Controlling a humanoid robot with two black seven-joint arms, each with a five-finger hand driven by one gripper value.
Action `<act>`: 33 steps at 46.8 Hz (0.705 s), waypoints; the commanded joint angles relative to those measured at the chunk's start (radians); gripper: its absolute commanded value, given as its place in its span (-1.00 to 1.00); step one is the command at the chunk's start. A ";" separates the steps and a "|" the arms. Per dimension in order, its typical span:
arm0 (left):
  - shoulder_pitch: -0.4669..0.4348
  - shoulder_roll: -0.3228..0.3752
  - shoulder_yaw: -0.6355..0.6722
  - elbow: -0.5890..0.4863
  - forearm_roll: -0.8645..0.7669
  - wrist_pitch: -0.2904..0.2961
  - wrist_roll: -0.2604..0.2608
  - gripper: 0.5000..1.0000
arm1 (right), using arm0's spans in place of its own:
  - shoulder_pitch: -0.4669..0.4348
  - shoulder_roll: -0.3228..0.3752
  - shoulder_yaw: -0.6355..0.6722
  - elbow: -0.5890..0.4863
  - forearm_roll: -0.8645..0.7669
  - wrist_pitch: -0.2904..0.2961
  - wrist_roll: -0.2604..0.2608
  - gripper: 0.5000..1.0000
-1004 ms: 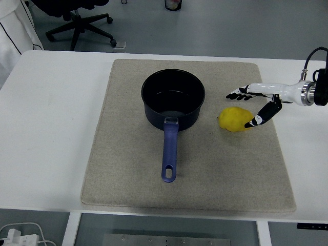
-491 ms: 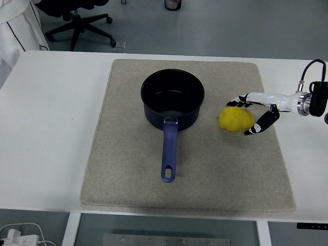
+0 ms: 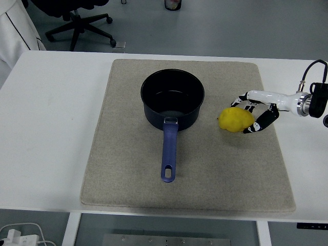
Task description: Put the potato in the blue pot
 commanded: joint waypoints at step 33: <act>0.000 0.000 0.000 0.000 0.000 0.000 0.000 0.99 | 0.005 -0.002 0.008 -0.012 0.013 -0.020 0.030 -1.00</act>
